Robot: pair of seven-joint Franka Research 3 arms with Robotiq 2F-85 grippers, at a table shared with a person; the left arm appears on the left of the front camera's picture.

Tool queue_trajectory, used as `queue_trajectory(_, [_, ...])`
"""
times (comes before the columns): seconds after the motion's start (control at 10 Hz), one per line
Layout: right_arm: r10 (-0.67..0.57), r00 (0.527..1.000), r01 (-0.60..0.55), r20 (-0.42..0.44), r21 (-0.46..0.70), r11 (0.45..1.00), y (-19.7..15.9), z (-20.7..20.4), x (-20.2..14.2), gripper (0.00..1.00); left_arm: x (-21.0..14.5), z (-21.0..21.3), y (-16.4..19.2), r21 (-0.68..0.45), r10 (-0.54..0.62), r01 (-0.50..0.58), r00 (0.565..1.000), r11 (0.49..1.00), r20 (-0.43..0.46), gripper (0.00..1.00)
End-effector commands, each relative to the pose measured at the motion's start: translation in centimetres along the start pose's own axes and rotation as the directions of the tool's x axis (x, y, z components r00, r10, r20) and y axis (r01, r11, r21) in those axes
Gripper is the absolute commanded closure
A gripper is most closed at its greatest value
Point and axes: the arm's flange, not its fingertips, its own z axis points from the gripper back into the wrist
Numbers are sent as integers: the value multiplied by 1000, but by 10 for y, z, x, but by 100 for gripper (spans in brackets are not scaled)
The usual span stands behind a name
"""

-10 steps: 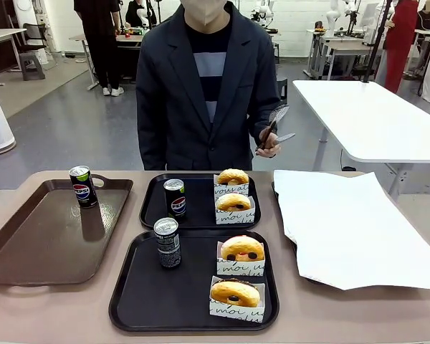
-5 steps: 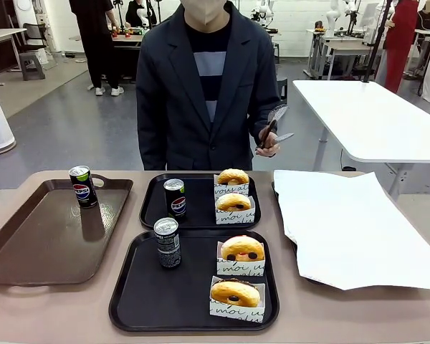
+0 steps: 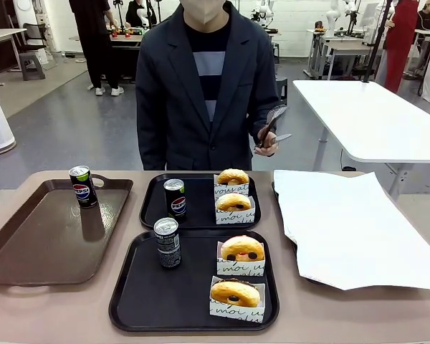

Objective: Set up donuts and drinks on trays.
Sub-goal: Pick up one Pepsi coke from the Handle tray and place it on the Flat Tray without a Pepsi coke.

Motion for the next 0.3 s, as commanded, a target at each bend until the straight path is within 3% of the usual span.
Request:
queue_trajectory(0.0, [21, 1000, -21, 8, 17, 1000, 0, 1, 1, 0, -1, 0, -2, 2, 17, -17, 1000, 1000, 5, 0])
queue_trajectory(0.2, [21, 1000, -21, 8, 17, 1000, 0, 1, 1, 0, -1, 0, -2, 2, 17, -17, 1000, 1000, 5, 0])
